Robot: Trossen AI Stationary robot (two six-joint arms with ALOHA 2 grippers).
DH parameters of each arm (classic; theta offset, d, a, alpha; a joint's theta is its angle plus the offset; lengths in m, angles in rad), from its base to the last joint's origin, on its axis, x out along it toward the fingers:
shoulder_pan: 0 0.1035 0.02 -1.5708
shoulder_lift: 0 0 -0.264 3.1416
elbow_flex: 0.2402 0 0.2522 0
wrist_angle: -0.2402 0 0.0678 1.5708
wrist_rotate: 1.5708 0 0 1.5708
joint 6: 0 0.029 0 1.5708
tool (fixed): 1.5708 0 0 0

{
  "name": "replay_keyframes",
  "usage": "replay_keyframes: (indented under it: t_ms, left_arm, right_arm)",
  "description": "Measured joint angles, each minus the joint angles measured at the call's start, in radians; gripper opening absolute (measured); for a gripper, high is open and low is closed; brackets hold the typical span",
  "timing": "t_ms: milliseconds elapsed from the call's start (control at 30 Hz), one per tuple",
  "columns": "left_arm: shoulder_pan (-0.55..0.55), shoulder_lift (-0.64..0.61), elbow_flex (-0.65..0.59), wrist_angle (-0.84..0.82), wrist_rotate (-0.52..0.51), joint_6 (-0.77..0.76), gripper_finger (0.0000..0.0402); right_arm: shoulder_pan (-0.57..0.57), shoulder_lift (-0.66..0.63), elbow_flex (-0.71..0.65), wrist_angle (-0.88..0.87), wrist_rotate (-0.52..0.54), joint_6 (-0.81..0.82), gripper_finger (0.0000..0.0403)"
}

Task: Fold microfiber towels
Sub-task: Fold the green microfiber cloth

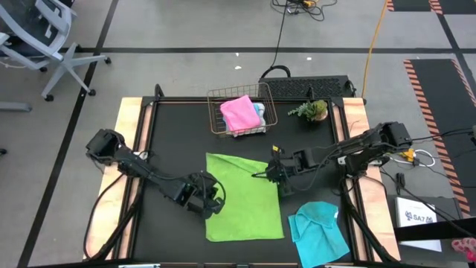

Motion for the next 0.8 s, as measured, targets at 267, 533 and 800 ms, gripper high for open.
replay_keyframes:
  t_ms: [267,533,800]
  left_arm:
    - [0.018,0.000,0.000,0.001,0.001,0.017,0.0003]
    - [0.066,0.000,0.000,0.000,-0.003,0.077,0.0019]
    - [0.119,0.000,0.000,0.000,0.011,0.159,0.0006]
  right_arm:
    - [-0.003,0.000,-0.050,0.109,-0.001,0.045,0.0124]
    - [-0.002,0.000,-0.113,0.241,-0.002,0.138,0.0133]
    - [-0.002,0.000,-0.153,0.298,-0.002,0.141,0.0124]
